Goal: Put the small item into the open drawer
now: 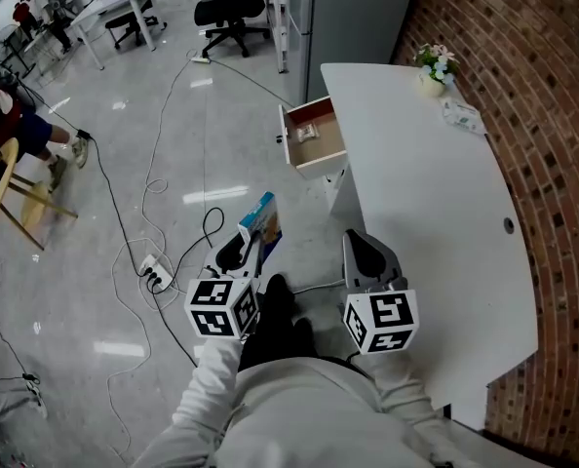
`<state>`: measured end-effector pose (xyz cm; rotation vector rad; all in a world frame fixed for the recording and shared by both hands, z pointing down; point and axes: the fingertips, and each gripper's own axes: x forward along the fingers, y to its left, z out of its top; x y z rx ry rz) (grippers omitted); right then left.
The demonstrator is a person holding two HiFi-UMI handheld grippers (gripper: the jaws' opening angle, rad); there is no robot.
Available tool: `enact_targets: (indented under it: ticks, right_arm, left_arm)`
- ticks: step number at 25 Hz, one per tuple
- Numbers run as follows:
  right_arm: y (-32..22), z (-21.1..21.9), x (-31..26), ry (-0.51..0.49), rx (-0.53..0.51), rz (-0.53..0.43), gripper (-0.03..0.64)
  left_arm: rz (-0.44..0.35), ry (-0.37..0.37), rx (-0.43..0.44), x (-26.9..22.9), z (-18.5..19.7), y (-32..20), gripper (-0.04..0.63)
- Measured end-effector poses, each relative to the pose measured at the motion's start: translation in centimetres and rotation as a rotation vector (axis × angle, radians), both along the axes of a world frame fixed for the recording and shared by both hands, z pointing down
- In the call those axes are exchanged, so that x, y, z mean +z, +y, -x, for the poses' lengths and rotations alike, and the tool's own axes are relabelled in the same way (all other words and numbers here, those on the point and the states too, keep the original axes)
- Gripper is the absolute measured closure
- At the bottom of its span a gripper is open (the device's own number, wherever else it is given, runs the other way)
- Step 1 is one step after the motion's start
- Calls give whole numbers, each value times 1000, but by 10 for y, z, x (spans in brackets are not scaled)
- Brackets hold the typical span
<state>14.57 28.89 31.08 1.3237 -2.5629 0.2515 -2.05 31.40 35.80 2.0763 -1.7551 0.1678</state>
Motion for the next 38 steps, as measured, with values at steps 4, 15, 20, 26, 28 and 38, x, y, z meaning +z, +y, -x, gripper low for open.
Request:
enact_targets:
  ticks: [4,15,20,26,28,38]
  right_arm:
    - [-18,3,7,14,6,18,591]
    - [-115,36,14,-2,33,46,591]
    - [-163,66,20,18,21,47,591]
    - [-212,94,21,22,37,64,591]
    - [-224,102,22,29,41,72,591]
    - [-254,131,31,68,66,91,591]
  left_arm:
    - [7,7,-2,5,6,-19,494]
    - [31,5,18,19,40,-126,494]
    - [55,27,30,35,61,-174,494]
    - [77,38,75,41,77,-229,494]
    - [80,37,98,43,82,-243,494]
    - [77,59,113,49,109,-282,494]
